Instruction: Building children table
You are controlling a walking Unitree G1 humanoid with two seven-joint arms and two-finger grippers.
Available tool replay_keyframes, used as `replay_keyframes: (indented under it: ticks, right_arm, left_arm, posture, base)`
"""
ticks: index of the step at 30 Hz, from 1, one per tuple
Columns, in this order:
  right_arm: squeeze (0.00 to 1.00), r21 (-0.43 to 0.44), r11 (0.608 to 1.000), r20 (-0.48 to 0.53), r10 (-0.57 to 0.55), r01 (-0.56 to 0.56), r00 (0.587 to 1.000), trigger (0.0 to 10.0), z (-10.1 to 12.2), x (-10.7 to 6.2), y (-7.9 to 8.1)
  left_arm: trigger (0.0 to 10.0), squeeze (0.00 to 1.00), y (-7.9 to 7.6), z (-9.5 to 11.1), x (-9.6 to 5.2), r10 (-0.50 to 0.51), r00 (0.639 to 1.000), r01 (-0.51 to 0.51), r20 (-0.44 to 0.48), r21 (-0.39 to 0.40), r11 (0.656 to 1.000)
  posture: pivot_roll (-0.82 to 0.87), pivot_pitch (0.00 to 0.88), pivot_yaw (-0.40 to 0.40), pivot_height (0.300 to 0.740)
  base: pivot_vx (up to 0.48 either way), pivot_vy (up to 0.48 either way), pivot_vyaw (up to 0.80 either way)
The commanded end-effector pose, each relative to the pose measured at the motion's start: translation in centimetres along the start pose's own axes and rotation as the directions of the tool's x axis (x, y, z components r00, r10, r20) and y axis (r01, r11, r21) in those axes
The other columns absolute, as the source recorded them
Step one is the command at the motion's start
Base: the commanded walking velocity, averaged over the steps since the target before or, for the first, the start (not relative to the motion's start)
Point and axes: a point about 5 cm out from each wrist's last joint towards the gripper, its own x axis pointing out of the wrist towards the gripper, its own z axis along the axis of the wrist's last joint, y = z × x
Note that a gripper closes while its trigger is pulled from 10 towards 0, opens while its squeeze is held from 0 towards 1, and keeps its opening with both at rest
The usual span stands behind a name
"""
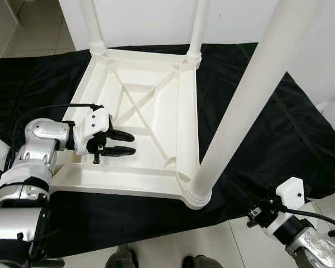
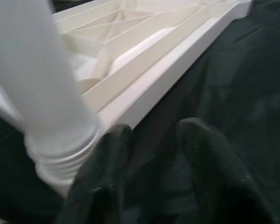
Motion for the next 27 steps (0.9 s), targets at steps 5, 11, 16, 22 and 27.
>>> replay_keyframes:
  ticks: [5, 11, 16, 22, 27]
  right_arm:
    - [1.0, 0.0, 0.995, -0.026, 0.099, -0.099, 0.995, 10.0, 0.4, -0.5, 0.2]
    - [1.0, -0.002, 0.978, -0.056, 0.207, -0.208, 0.977, 10.0, 0.7, -0.3, 0.3]
    - [0.0, -0.035, 0.965, -0.036, 0.258, -0.26, 0.965, 10.0, 1.6, 0.3, -0.3]
    - [0.0, -0.035, 0.946, -0.051, 0.321, -0.322, 0.946, 10.0, 1.6, 0.8, -0.4]
    - [0.0, -0.026, 0.927, -0.052, 0.373, -0.374, 0.926, 10.0, 1.6, 1.3, -0.4]
  left_arm:
    - [10.0, 0.0, -0.9, 0.1, -1.0, 0.012, 1.0, -0.011, 0.02, -0.029, 1.0]
    - [10.0, 0.0, -1.4, 0.6, -1.0, 0.012, 0.999, -0.01, 0.045, -0.047, 0.999]
    - [10.0, 0.0, -1.3, 1.8, -0.4, 0.12, 0.986, -0.112, 0.115, -0.072, 0.991]
    - [10.0, 0.0, -1.9, 2.2, 0.1, 0.232, 0.965, -0.221, 0.124, -0.094, 0.971]
    - [10.0, 0.0, -2.5, 2.7, 0.6, 0.283, 0.948, -0.261, 0.144, -0.15, 0.953]
  posture:
    - [0.03, 0.08, 0.018, 0.74]
    - [0.04, 0.075, 0.013, 0.74]
    - [0.05, 0.071, 0.015, 0.74]
    - [0.06, 0.07, 0.008, 0.74]
    - [0.08, 0.069, -0.001, 0.74]
  base:
    - [0.0, 0.0, 0.0]
    - [0.0, 0.0, 0.0]
    - [0.0, 0.0, 0.0]
    - [0.0, 0.0, 0.0]
    - [0.0, 0.0, 0.0]
